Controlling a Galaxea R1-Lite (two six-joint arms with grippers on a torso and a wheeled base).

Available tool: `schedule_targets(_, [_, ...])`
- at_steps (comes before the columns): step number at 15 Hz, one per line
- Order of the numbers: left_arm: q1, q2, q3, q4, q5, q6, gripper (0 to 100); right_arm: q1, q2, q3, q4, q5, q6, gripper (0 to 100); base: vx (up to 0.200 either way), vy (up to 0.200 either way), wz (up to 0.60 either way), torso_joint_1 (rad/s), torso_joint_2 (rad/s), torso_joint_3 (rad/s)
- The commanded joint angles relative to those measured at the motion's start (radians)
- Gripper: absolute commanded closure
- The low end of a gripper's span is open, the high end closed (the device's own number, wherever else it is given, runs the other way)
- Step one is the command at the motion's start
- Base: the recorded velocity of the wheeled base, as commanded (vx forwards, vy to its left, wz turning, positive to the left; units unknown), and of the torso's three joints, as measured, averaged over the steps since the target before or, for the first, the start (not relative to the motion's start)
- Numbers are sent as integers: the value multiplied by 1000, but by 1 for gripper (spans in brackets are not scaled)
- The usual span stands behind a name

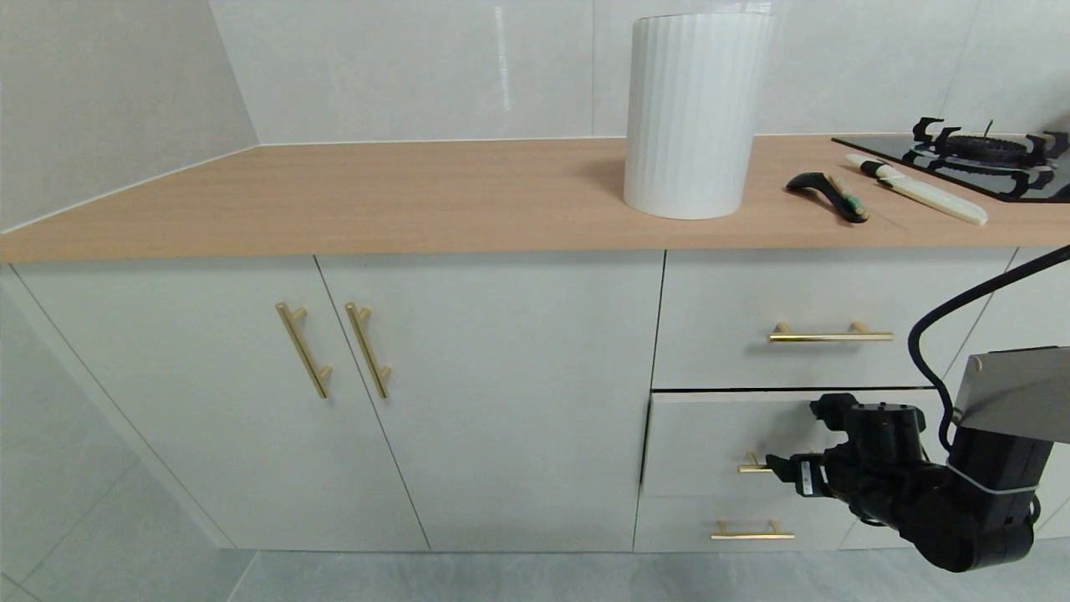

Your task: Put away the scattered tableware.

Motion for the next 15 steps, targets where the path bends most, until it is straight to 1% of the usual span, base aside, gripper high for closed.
schedule_targets(1, [0,0,0,0,0,0,0,1,-49,40,1,0,0,0,0,0,0,0,0,0])
schedule_targets(3, [0,0,0,0,0,0,0,1,-81,83,3,6,0,0,0,0,0,0,0,0])
schedule_targets(4, [0,0,0,0,0,0,0,12,-123,127,12,9,-12,0,0,0,0,0,0,0])
schedule_targets(6, [0,0,0,0,0,0,0,35,-203,164,37,9,-18,0,0,0,0,0,0,0])
schedule_targets(7, [0,0,0,0,0,0,0,52,-270,170,84,9,-20,0,0,0,0,0,0,0])
schedule_targets(9, [0,0,0,0,0,0,0,79,-453,164,259,16,-18,0,0,0,0,0,0,0])
schedule_targets(10, [0,0,0,0,0,0,0,86,-503,158,311,19,-18,0,0,0,0,0,0,0])
schedule_targets(11, [0,0,0,0,0,0,0,101,-686,95,531,37,-18,0,0,0,0,0,0,0])
schedule_targets(12, [0,0,0,0,0,0,0,101,-772,46,666,42,-16,0,0,0,0,0,0,0])
schedule_targets(13, [0,0,0,0,0,0,0,101,-850,-39,830,43,-16,0,0,0,0,0,0,0])
schedule_targets(14, [0,2,0,0,0,0,0,101,-881,-140,980,43,-10,0,0,0,0,0,0,0])
schedule_targets(15, [0,0,0,0,0,0,0,99,-879,-241,1093,43,-4,0,0,0,0,0,0,0])
